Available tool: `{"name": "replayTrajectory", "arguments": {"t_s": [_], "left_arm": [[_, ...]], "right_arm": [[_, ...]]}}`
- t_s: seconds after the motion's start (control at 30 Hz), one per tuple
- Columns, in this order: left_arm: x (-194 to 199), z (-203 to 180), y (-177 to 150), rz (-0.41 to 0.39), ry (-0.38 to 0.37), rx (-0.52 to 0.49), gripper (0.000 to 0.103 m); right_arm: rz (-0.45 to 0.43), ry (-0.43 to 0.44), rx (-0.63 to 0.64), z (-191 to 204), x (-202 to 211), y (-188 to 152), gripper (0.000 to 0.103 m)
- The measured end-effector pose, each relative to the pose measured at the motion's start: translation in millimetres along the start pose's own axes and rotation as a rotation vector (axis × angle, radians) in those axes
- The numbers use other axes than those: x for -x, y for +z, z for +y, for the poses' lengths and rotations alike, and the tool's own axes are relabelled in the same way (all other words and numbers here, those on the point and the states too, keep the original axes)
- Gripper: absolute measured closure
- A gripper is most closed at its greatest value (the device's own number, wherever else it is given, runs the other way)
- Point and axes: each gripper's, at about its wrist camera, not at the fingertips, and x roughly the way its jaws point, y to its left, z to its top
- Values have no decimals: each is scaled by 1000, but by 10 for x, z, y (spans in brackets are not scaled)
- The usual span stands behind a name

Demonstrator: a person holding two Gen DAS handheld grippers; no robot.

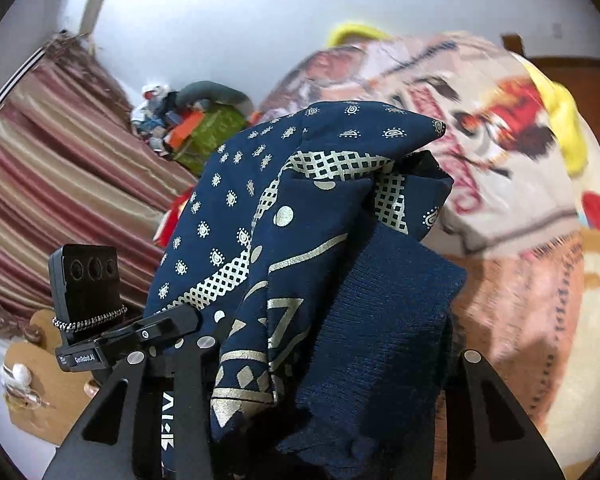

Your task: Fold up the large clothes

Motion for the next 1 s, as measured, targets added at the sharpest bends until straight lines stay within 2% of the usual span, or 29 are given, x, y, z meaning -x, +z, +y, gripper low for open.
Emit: {"name": "replayTrajectory", "arguments": {"t_s": [0.27,0.43,0.6,0.8,0.9,1.0], "left_arm": [[677,539,-87,-75,61,39,37],[829,951,-206,-81,91,97,37],[773,1486,-393,-43,121,183,37],[428,2145,-681,44,162,307,37],[257,2308,-821,73,203,265,37],[224,2335,-901,63,211,231,32]], "right_arm": [[14,31,91,809,-400,67,60],[62,39,127,1165,-841,9,60],[138,25,115,1234,-1405,-87,60],[269,-40,95,1086,-2198,-297,61],[333,-79,90,967,-2527,-402,61],[355,-106,133,892,-2702,-488,60]]}}
